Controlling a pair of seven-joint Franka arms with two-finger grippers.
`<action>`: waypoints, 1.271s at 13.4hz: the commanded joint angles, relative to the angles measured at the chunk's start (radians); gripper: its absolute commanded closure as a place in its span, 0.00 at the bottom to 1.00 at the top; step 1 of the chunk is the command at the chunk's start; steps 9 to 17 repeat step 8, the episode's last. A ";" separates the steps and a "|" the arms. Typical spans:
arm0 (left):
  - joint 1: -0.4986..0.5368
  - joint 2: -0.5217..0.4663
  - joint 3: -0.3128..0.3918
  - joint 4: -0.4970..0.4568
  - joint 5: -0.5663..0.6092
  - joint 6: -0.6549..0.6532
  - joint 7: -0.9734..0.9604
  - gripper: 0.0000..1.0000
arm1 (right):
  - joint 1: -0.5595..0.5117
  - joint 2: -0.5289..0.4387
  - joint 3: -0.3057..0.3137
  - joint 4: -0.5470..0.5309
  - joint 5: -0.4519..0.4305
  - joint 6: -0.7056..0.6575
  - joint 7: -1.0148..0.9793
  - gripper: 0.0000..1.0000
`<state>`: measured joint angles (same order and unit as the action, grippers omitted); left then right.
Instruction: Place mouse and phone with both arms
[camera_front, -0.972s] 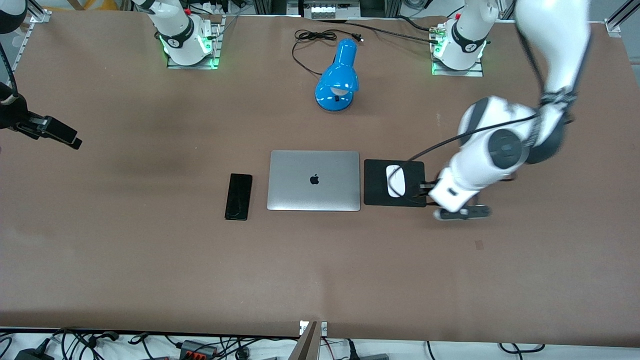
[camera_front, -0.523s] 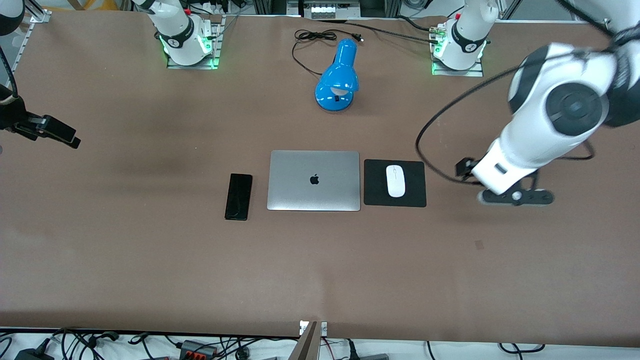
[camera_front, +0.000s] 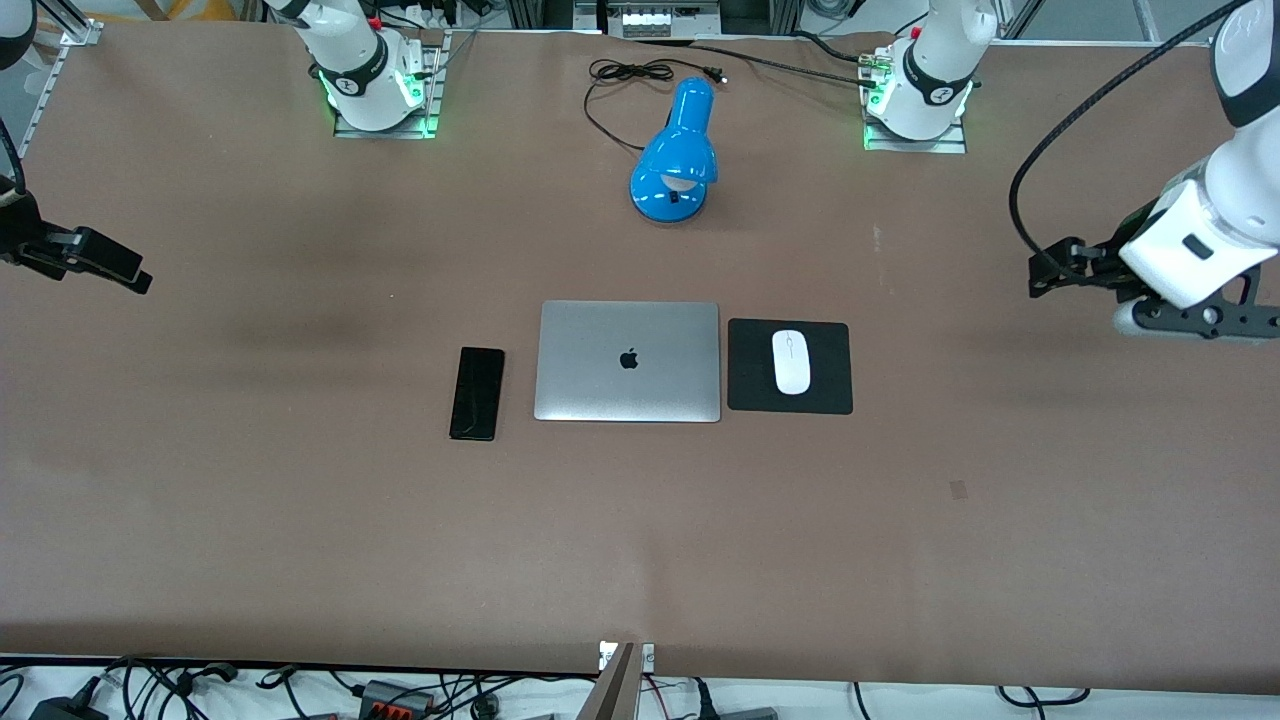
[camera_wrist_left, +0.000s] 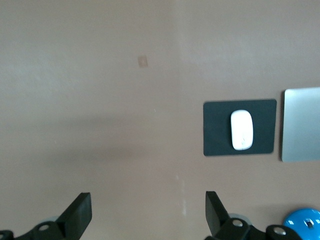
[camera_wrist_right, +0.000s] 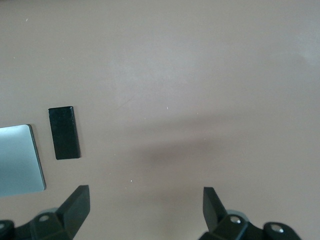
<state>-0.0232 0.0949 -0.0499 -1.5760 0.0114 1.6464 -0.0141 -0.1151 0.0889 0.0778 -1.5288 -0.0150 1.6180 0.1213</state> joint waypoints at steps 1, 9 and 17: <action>-0.011 -0.086 0.031 -0.131 0.004 0.128 0.031 0.00 | -0.008 0.002 0.005 0.012 0.000 -0.020 -0.015 0.00; -0.014 -0.070 0.012 -0.070 0.009 0.069 0.039 0.00 | -0.008 0.002 0.005 0.012 0.001 -0.024 -0.015 0.00; -0.014 -0.070 0.012 -0.070 0.009 0.069 0.039 0.00 | -0.008 0.002 0.005 0.012 0.001 -0.024 -0.015 0.00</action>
